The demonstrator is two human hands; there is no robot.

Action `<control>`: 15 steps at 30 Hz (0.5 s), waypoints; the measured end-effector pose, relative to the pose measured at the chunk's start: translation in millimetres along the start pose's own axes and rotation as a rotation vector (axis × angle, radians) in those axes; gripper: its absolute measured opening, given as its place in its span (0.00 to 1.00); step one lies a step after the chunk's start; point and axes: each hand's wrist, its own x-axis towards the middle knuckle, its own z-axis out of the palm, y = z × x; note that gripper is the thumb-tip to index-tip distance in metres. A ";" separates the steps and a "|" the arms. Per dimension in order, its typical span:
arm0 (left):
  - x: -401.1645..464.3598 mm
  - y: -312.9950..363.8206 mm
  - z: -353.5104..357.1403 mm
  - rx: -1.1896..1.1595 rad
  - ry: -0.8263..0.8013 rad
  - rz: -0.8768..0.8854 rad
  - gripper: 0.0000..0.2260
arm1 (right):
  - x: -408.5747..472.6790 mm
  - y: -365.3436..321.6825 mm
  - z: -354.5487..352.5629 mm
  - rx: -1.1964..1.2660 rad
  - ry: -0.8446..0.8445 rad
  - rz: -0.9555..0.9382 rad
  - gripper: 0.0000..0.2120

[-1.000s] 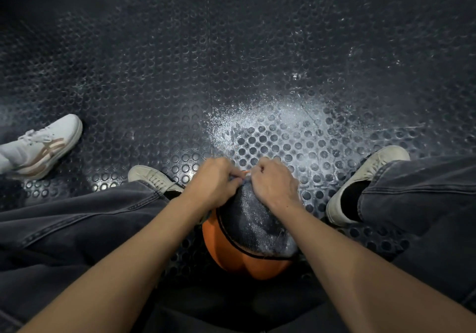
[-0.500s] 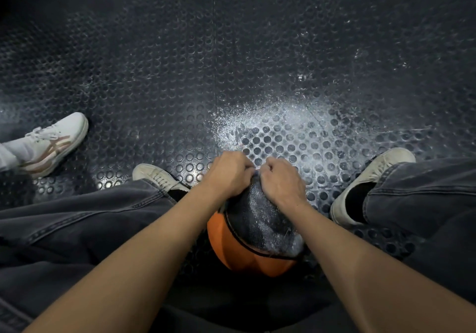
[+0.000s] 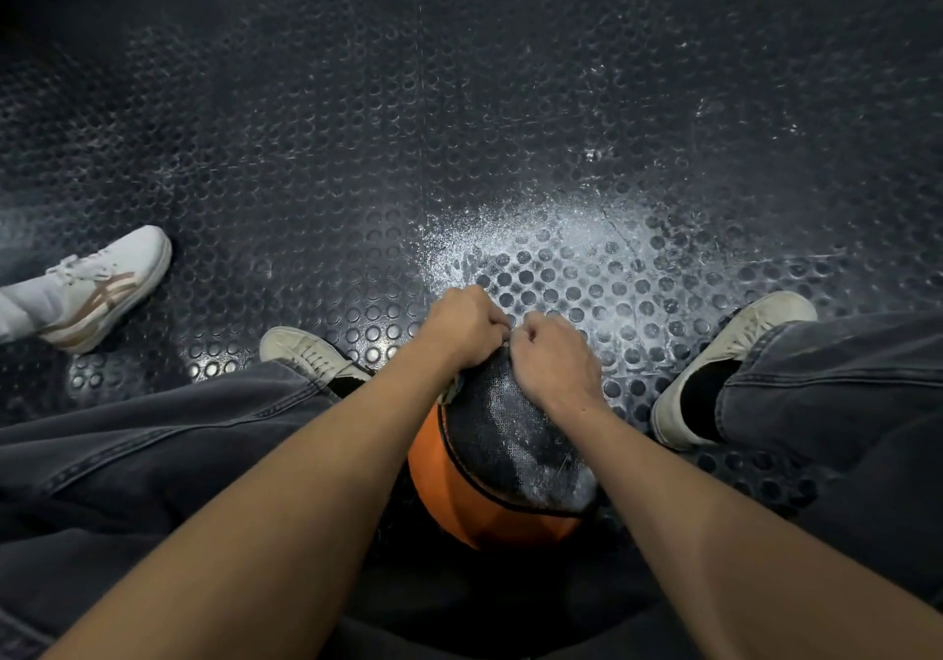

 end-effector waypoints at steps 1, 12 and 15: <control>-1.5 -1.0 -0.3 0.002 -0.008 0.013 0.10 | 2.0 1.6 0.8 0.019 -0.003 0.013 0.15; -3.2 -2.5 -1.1 0.046 -0.045 0.026 0.08 | 4.5 -0.6 1.8 -0.028 -0.011 -0.002 0.15; 3.2 0.6 -10.1 0.069 -0.115 0.080 0.09 | 6.6 5.8 1.6 0.013 0.011 0.003 0.13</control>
